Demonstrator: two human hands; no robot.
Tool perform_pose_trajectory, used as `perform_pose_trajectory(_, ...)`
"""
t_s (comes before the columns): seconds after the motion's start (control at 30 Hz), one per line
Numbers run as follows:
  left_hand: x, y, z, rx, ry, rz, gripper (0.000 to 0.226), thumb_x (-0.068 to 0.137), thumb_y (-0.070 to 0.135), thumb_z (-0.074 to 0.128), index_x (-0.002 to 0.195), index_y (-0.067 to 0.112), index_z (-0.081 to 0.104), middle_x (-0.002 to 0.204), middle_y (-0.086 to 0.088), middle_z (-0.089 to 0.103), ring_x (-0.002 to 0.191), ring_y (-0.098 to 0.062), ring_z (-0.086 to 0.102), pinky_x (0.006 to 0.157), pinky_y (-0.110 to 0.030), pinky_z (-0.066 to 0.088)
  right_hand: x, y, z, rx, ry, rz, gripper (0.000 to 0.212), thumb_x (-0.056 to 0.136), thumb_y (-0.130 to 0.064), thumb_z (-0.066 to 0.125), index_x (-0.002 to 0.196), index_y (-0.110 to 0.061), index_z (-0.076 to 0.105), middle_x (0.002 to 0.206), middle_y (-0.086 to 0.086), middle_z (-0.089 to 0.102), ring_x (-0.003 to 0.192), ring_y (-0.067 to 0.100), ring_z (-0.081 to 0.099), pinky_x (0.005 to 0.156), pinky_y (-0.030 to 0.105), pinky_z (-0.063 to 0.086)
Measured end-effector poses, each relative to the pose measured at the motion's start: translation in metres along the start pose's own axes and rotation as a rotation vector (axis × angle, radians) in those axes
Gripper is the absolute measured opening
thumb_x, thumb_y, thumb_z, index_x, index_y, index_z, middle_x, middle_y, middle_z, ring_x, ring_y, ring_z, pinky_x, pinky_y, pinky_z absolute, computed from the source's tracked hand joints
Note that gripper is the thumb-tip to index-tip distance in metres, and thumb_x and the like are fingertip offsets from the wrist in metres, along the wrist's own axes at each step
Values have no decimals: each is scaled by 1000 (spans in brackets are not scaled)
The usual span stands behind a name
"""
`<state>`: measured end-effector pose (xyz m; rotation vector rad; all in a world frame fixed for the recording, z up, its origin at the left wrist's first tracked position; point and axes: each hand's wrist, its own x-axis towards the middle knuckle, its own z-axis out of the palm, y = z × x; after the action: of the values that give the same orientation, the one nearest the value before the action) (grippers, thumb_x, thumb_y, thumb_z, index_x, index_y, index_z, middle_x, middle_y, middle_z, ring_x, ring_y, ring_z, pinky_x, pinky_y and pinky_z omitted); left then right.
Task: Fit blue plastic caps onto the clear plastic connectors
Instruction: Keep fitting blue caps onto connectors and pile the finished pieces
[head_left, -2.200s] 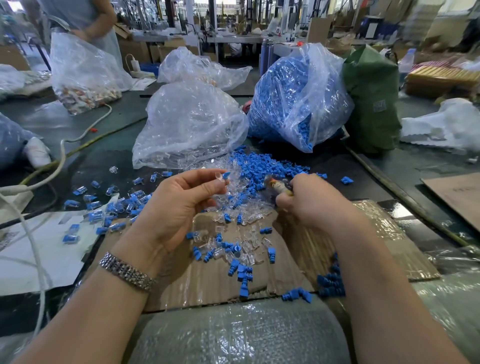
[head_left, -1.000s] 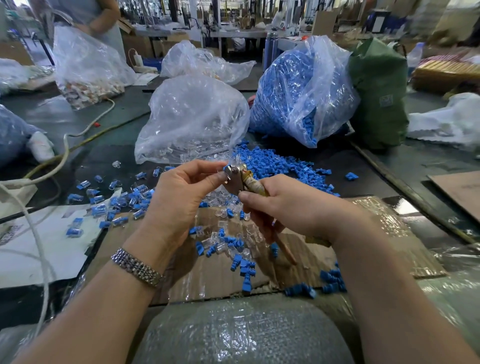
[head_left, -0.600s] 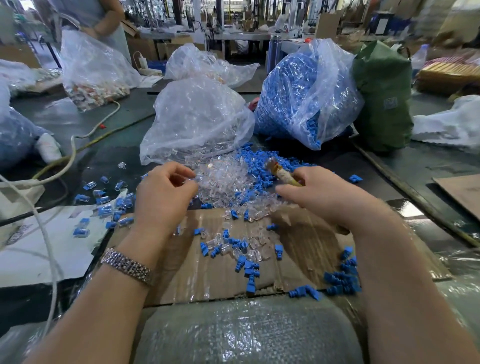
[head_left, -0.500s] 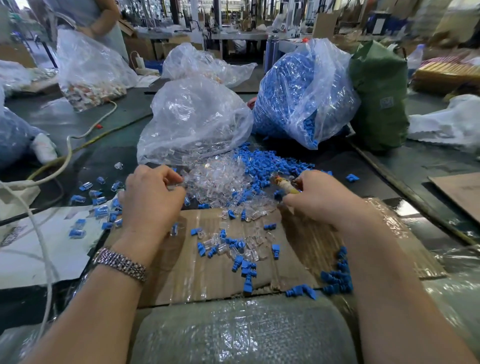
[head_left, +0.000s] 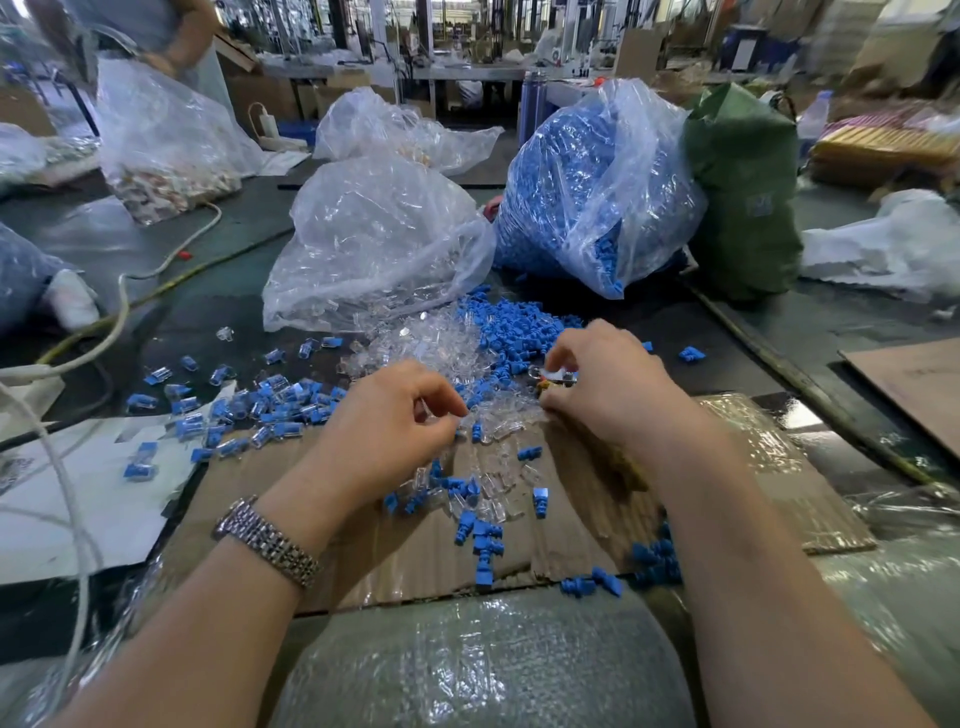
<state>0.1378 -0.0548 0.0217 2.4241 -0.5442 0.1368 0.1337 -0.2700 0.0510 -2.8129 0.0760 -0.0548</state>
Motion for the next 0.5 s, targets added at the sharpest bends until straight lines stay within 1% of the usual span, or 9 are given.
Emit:
perform_pose_trajectory(0.03,1,0,0,3,-5,3,8,90,22,72,88,30,73,90,11,61,78,-5,57,75,-23,53,-1,-3,-1,80,-25,-81,13,88,-33,77,93,-33,65,96,-12,62,101,18,59,91,38,49)
perform_pose_trajectory(0.07,1,-1,1,9,-13,3,8,89,24,73,87,32,72,90,11,60,78,-5,56,74,-24,51,-2,-5,-1,141,-84,-142,14,86,-27,79,83,-33,66,84,-16,65,88,10,63,82,29,49)
perform_pose_trajectory(0.1,2,0,2,20,-22,5,9,89,27,74,85,35,71,90,12,59,78,-4,55,73,-25,49,-3,-6,0,168,-151,-182,16,86,-22,80,79,-32,68,78,-17,67,79,3,64,74,23,47)
perform_pose_trajectory(0.13,2,0,4,35,-30,10,10,89,30,74,84,37,70,89,12,58,77,-3,53,71,-26,47,-4,-6,2,161,-203,-204,17,85,-20,79,78,-32,70,76,-17,68,75,-2,62,71,19,44)
perform_pose_trajectory(0.23,3,0,10,76,-17,39,8,89,38,72,88,41,64,89,14,54,78,1,48,72,-27,43,-4,1,0,147,-250,-214,15,86,-23,79,79,-33,72,77,-18,68,74,-6,60,68,18,42)
perform_pose_trajectory(0.3,4,-1,12,107,-3,48,9,89,38,70,96,38,64,91,16,52,81,4,46,77,-27,43,-5,6,-4,165,-293,-225,12,85,-26,80,80,-34,74,78,-18,70,73,-6,62,69,17,44)
perform_pose_trajectory(0.37,5,-3,12,135,-9,37,13,89,36,70,101,37,64,95,17,51,86,4,47,82,-28,46,-6,6,-5,139,-339,-243,10,83,-28,81,83,-36,75,81,-18,69,76,-3,62,70,20,46)
perform_pose_trajectory(0.43,6,-5,11,142,-43,8,15,89,33,70,102,36,65,98,16,52,87,3,51,81,-25,49,-7,3,0,87,-333,-249,11,83,-26,80,82,-36,75,81,-17,67,76,-1,61,66,20,44)
perform_pose_trajectory(0.5,5,-4,10,138,-70,-9,14,89,29,71,99,36,64,96,18,54,83,3,54,76,-21,50,-5,0,4,52,-304,-263,15,84,-23,78,78,-35,72,77,-17,64,73,-2,58,61,16,39)
